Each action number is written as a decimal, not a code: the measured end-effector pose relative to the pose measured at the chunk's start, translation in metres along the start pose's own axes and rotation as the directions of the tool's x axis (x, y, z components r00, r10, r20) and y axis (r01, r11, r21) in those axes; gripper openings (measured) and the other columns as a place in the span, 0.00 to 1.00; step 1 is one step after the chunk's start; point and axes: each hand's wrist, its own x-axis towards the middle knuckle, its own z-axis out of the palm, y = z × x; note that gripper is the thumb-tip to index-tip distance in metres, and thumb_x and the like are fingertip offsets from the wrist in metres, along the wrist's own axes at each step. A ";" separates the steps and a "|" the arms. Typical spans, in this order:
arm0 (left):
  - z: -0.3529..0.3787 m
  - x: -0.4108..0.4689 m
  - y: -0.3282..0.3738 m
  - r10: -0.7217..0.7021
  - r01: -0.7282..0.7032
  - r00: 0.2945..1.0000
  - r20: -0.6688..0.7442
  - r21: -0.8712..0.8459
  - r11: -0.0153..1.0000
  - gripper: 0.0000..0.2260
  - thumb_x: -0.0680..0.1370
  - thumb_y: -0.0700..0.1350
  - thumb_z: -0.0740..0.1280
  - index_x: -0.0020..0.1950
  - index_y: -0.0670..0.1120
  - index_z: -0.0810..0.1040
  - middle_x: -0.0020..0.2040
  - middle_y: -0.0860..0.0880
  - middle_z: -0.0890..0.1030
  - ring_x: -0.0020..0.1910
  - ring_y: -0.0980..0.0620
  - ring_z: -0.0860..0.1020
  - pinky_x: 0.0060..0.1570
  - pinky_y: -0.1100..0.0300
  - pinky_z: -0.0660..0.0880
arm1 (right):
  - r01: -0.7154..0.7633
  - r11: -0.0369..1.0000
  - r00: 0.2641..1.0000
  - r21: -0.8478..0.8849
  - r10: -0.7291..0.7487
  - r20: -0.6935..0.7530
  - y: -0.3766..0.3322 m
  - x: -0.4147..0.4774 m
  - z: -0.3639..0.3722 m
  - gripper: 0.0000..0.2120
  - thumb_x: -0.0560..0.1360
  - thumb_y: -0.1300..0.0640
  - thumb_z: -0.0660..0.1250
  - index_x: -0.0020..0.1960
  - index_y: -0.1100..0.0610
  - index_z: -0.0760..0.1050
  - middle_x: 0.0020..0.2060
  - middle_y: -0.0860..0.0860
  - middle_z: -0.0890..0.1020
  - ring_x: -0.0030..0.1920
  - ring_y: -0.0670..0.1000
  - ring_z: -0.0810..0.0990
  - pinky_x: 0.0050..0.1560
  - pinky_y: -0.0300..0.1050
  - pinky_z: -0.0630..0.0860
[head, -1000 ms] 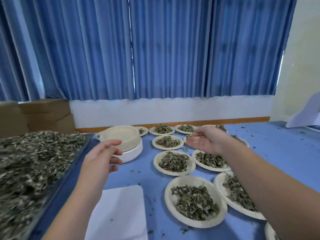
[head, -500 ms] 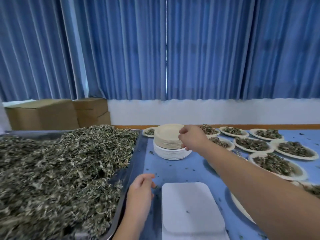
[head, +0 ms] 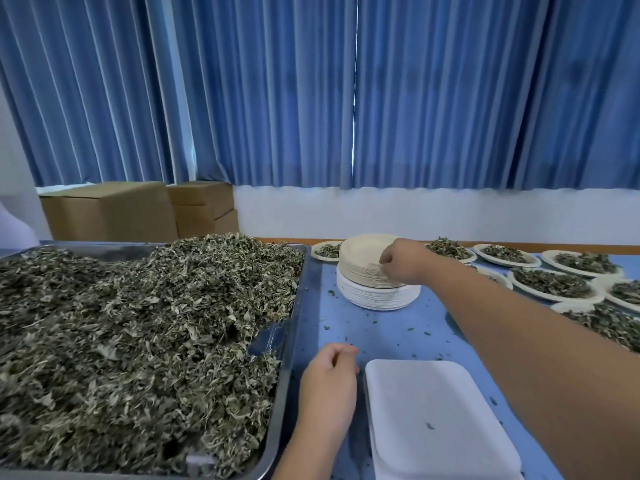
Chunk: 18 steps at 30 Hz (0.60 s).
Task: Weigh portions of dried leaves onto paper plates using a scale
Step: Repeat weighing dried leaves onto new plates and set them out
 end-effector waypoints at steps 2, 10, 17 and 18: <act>0.000 0.001 0.000 -0.002 0.002 1.000 0.008 0.003 1.000 0.09 0.80 0.45 0.61 0.44 0.53 0.80 0.38 0.54 0.81 0.35 0.55 0.76 0.41 0.60 0.73 | -0.024 0.998 1.000 0.060 0.025 -0.010 0.002 0.002 0.000 0.10 0.77 0.59 0.61 0.48 0.55 0.81 0.46 0.51 0.80 0.46 0.52 0.77 0.49 0.43 0.74; -0.001 0.000 0.003 0.008 -0.010 0.999 -0.037 -0.048 0.999 0.10 0.80 0.43 0.61 0.43 0.51 0.81 0.37 0.53 0.79 0.36 0.52 0.76 0.41 0.58 0.73 | -0.052 0.994 0.997 0.092 0.057 -0.057 0.010 0.012 0.003 0.13 0.78 0.64 0.59 0.49 0.55 0.82 0.50 0.51 0.81 0.49 0.52 0.77 0.49 0.41 0.73; 0.001 0.000 0.001 -0.008 0.007 1.000 -0.018 -0.057 0.998 0.11 0.79 0.43 0.61 0.42 0.51 0.81 0.31 0.54 0.78 0.28 0.57 0.71 0.35 0.61 0.71 | -0.066 0.985 0.998 0.159 0.062 0.026 0.018 0.017 0.010 0.08 0.76 0.58 0.65 0.47 0.56 0.83 0.33 0.54 0.84 0.30 0.48 0.77 0.32 0.38 0.73; 0.001 0.000 0.001 -0.007 0.006 1.000 -0.015 -0.054 0.999 0.11 0.79 0.43 0.61 0.42 0.51 0.81 0.32 0.54 0.78 0.28 0.57 0.71 0.35 0.61 0.71 | -0.061 0.986 0.998 0.156 0.060 0.017 0.018 0.019 0.011 0.08 0.75 0.58 0.65 0.46 0.56 0.83 0.32 0.53 0.83 0.29 0.48 0.77 0.32 0.38 0.74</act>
